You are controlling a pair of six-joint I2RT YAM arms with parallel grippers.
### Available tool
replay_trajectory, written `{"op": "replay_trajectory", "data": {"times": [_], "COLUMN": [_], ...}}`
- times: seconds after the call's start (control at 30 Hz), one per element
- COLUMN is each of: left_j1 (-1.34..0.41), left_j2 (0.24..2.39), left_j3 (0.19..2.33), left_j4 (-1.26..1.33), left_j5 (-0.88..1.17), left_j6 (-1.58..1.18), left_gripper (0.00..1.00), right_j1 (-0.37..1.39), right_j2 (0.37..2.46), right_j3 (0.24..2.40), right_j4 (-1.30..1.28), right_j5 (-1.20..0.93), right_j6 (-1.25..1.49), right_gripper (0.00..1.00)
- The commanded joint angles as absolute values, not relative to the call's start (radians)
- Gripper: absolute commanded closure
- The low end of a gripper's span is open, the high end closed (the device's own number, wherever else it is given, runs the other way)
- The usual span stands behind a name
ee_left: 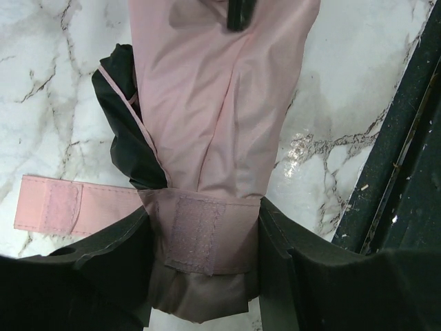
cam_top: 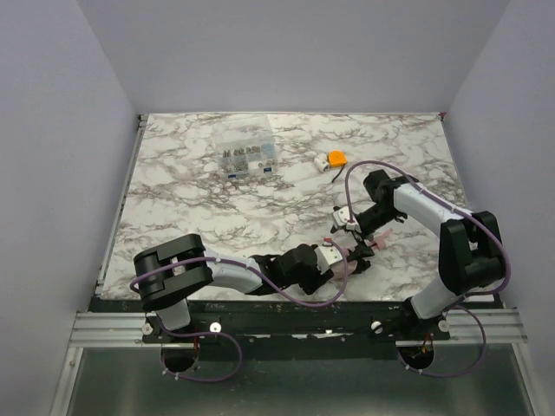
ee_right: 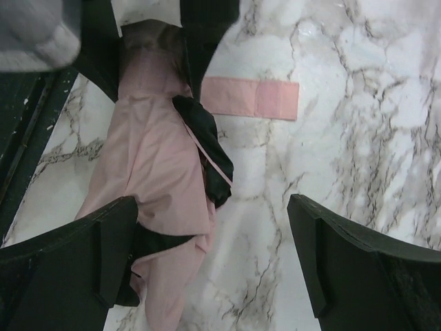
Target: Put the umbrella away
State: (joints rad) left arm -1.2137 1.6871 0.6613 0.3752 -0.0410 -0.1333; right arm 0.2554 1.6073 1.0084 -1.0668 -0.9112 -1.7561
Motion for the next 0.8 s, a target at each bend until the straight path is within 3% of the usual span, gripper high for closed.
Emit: {"op": "replay_trajectory", "data": {"times": [0.0,0.13,0.3,0.6,0.67,0.77], "left_j1": [-1.194,-1.193,-1.186,-1.172,-1.168,-1.161], "left_j2": [1.792,1.796,1.795,1.810,1.808,1.808], "left_j3": [0.610,0.612,0.617,0.614,0.609,0.599], "left_j4": [0.112,0.106,0.101,0.118,0.136,0.163], "left_j5": [-0.064,-0.064,-0.067,-0.032,-0.016,0.000], "left_j6": [-0.173,-0.168,-0.165,-0.178,-0.193,-0.220], "left_gripper": [1.00,1.00,1.00,1.00,1.00,1.00], "right_j1": [0.301,0.301,0.310,0.318,0.320,0.333], "right_j2": [1.600,1.585,1.594,1.464,1.455,1.452], "right_j3": [1.005,1.101,1.043,0.747,0.719,0.688], "right_j4": [-1.124,-1.216,-1.247,-0.735,-0.680,-0.642], "right_j5": [-0.924,-0.958,-0.948,-0.789,-0.764,-0.715], "right_j6": [-1.778,-1.695,-1.690,-1.407,-1.399,-1.411], "right_gripper": [0.02,0.04,0.05,0.06,0.10,0.24]}}
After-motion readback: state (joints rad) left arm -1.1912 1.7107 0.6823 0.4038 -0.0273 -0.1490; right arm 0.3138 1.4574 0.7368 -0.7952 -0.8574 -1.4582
